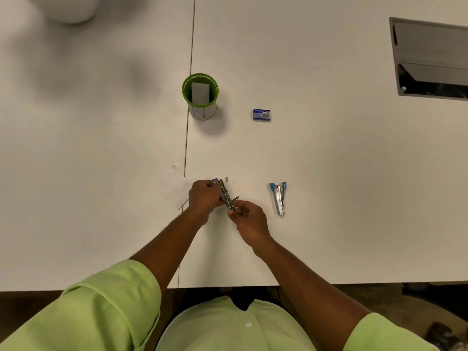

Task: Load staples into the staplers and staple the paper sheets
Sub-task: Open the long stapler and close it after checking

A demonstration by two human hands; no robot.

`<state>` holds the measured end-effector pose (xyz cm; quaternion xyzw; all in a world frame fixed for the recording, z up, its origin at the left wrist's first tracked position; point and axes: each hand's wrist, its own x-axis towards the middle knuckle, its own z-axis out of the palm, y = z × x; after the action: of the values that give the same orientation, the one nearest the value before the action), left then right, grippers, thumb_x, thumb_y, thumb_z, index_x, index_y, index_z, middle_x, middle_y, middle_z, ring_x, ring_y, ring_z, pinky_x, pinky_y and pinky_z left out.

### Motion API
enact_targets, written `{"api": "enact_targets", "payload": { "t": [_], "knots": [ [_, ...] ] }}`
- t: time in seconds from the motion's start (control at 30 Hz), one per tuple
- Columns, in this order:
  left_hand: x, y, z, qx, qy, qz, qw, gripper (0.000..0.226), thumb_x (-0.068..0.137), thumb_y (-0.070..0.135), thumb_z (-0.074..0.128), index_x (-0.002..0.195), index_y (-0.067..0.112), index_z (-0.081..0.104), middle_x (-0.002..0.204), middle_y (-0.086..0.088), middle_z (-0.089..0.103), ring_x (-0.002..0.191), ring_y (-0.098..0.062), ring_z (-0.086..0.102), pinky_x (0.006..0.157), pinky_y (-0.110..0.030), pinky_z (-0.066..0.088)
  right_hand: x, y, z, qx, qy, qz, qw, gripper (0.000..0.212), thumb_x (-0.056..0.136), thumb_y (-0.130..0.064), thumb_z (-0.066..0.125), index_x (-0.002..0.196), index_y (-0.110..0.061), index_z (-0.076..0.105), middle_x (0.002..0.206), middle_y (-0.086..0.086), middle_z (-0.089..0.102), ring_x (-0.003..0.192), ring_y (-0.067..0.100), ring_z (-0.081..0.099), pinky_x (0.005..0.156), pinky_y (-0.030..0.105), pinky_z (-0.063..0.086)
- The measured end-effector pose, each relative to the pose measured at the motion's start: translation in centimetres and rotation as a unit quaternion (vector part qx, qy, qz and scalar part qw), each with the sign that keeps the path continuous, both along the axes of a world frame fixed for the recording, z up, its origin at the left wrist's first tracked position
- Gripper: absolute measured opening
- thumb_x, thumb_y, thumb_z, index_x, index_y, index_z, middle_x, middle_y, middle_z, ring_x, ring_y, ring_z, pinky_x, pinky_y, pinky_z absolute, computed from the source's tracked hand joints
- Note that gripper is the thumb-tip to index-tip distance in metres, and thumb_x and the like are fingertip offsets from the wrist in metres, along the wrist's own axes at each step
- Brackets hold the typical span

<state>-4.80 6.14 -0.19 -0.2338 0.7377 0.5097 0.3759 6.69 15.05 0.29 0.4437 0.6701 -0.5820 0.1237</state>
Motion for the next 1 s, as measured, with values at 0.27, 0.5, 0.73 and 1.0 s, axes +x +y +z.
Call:
{"api": "enact_targets", "payload": {
  "t": [0.27, 0.5, 0.73, 1.0],
  "knots": [
    [-0.4, 0.3, 0.0, 0.069, 0.072, -0.108, 0.989, 0.023, 0.099, 0.006, 0.053, 0.101, 0.004, 0.075, 0.096, -0.015, 0.076, 0.087, -0.026, 0.075, 0.082, -0.036, 0.062, 0.1, 1.3, 0.5, 0.28, 0.024, 0.149, 0.948, 0.016, 0.084, -0.028, 0.073, 0.099, -0.026, 0.071, 0.091, -0.007, 0.069, 0.08, 0.015, 0.067, 0.071, 0.035, 0.056],
    [-1.2, -1.9, -0.5, -0.152, 0.393, -0.31, 0.852, 0.029, 0.099, 0.017, 0.054, 0.125, 0.013, 0.066, 0.121, -0.008, 0.065, 0.114, -0.026, 0.061, 0.09, -0.039, 0.055, -1.4, 3.2, 0.3, 0.298, -0.003, 0.103, 0.949, 0.008, 0.086, -0.025, 0.069, 0.09, -0.018, 0.069, 0.082, -0.002, 0.069, 0.078, 0.02, 0.067, 0.074, 0.035, 0.053],
    [-3.1, -6.9, -4.7, -0.232, 0.448, -0.406, 0.762, 0.062, 0.103, 0.034, 0.05, 0.155, 0.007, 0.032, 0.164, -0.012, 0.027, 0.155, -0.03, 0.016, 0.127, -0.046, 0.014, -2.9, 5.5, -0.1, 0.369, -0.057, 0.131, 0.918, 0.016, 0.089, -0.025, 0.064, 0.102, -0.017, 0.071, 0.098, 0.001, 0.066, 0.092, 0.022, 0.062, 0.075, 0.031, 0.043],
    [-3.4, -8.2, -6.8, -0.252, 0.444, -0.427, 0.746, 0.073, 0.103, 0.052, 0.032, 0.162, 0.015, 0.012, 0.17, -0.003, 0.007, 0.157, -0.022, 0.002, 0.127, -0.042, 0.006, -3.4, 4.9, 0.2, 0.419, -0.019, 0.1, 0.902, 0.024, 0.085, -0.032, 0.076, 0.105, -0.02, 0.069, 0.102, -0.001, 0.063, 0.09, 0.022, 0.062, 0.075, 0.034, 0.051]
  ]
}}
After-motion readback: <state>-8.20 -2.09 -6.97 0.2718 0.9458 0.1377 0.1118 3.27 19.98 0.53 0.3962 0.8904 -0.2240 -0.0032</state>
